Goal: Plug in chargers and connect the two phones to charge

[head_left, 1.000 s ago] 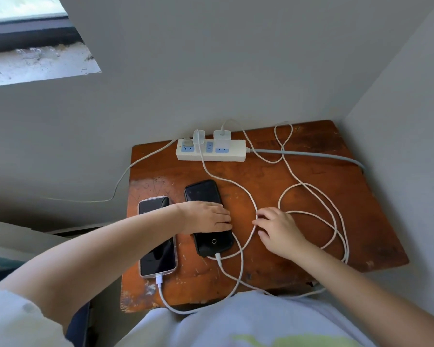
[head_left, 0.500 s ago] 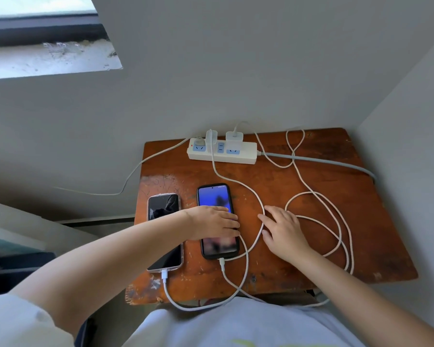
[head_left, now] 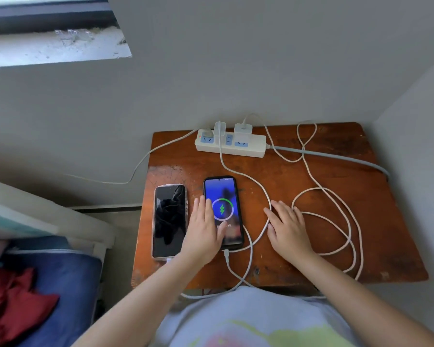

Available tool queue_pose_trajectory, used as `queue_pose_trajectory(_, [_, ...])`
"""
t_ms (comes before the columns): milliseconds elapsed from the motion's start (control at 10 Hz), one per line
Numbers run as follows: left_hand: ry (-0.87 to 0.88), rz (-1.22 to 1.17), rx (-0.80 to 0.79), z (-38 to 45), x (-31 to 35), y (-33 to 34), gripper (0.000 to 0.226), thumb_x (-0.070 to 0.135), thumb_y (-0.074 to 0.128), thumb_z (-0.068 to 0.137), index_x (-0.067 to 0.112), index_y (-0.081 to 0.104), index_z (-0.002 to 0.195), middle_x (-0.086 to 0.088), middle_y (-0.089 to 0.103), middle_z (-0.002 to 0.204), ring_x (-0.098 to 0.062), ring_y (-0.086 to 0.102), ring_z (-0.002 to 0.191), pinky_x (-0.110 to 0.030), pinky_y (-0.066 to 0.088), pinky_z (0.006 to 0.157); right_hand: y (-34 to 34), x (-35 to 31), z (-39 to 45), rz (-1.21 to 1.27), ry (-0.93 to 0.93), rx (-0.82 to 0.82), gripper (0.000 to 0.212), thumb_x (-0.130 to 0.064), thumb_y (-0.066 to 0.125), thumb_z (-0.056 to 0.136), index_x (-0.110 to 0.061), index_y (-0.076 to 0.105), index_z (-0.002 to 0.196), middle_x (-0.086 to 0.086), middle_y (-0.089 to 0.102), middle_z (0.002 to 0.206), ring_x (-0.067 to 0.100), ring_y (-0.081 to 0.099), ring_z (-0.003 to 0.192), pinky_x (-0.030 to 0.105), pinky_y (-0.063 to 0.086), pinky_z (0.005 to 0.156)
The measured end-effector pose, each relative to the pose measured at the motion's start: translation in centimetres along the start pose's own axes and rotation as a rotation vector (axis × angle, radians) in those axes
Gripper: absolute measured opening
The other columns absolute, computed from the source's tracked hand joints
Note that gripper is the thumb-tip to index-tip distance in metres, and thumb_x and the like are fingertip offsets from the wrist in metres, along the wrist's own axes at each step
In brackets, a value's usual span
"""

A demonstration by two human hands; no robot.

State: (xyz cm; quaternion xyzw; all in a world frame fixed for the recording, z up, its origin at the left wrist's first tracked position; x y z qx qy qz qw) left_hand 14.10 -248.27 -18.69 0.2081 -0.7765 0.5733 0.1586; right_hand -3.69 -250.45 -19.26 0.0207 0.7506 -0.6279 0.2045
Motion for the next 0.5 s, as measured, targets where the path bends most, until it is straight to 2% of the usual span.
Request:
queue_pose_trajectory(100, [-0.086, -0.027, 0.066, -0.1, -0.4, 1.5, 0.062, 0.037, 0.03, 0.096, 0.005, 0.003, 0.141, -0.014, -0.003, 0.154, -0.025, -0.009, 0.141, -0.031, -0.002, 0.113, 0.1, 0.0, 0.0, -0.005, -0.003, 0.023, 0.036, -0.01, 0.052, 0.087, -0.008, 0.051, 0.123, 0.018, 0.049, 0.136, 0.034, 0.04, 0.129, 0.053, 0.024, 0.11])
queue_pose_trajectory(300, [-0.091, 0.021, 0.144, -0.1, -1.2, 2.3, 0.057, 0.034, 0.026, 0.097, 0.009, 0.002, 0.142, -0.012, -0.001, 0.154, -0.022, -0.006, 0.142, -0.027, -0.008, 0.11, 0.3, 0.2, 0.0, 0.001, 0.005, 0.001, 0.036, -0.011, 0.049, 0.089, -0.008, 0.05, 0.125, 0.018, 0.047, 0.137, 0.033, 0.038, 0.131, 0.051, 0.022, 0.111])
queue_pose_trajectory(400, [-0.084, 0.011, 0.153, -0.3, -1.1, 2.2, 0.057, 0.034, 0.026, 0.097, 0.009, 0.002, 0.142, -0.012, 0.0, 0.154, -0.022, -0.005, 0.142, -0.027, -0.007, 0.11, 0.3, 0.0, 0.0, 0.023, -0.001, -0.068, 0.04, -0.016, 0.043, 0.092, -0.013, 0.041, 0.131, 0.012, 0.038, 0.145, 0.026, 0.028, 0.137, 0.045, 0.016, 0.115])
queue_pose_trajectory(500, [-0.079, 0.016, 0.176, -0.2, -1.2, 2.2, 0.057, 0.034, 0.026, 0.096, 0.009, 0.003, 0.142, -0.012, 0.001, 0.154, -0.022, -0.004, 0.142, -0.027, -0.008, 0.109, -2.1, 0.0, 1.2, 0.171, 0.04, -0.051, 0.044, -0.015, 0.045, 0.092, -0.013, 0.035, 0.134, 0.011, 0.035, 0.146, 0.024, 0.027, 0.136, 0.04, 0.02, 0.114])
Point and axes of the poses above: each hand's wrist, its own z-axis towards the middle knuckle, its own y-axis out of the palm, x = y × z, the point moved 8 cm from there along z, towards the middle knuckle
